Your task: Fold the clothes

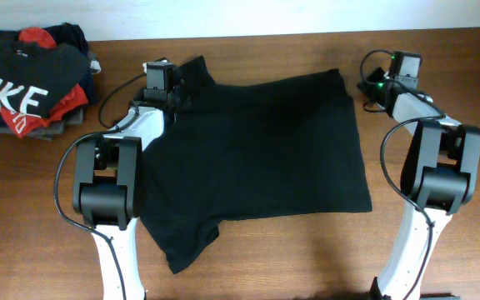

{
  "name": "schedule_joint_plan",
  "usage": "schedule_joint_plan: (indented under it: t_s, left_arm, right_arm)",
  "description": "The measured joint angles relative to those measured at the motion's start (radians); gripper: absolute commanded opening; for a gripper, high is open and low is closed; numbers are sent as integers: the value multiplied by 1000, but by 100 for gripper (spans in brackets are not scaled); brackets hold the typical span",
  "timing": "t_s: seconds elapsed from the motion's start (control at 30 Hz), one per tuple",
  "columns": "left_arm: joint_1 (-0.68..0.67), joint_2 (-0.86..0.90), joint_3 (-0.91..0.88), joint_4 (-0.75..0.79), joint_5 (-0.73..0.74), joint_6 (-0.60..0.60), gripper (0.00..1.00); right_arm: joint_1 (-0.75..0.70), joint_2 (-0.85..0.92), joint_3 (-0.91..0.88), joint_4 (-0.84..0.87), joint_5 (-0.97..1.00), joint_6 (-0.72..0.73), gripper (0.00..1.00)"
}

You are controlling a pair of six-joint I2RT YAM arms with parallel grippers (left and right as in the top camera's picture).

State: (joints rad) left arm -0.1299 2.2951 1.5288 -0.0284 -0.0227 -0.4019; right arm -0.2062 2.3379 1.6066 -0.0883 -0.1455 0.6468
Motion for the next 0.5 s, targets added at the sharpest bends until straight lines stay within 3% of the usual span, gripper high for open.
schedule_joint_plan:
  t_s: [0.27, 0.5]
  left_arm:
    - [0, 0, 1, -9, 0, 0, 0]
    - [-3, 0, 1, -8, -3, 16, 0]
  right_arm:
    - [7, 3, 23, -27, -71, -7, 4]
    - [90, -57, 32, -102, -108, -122, 4]
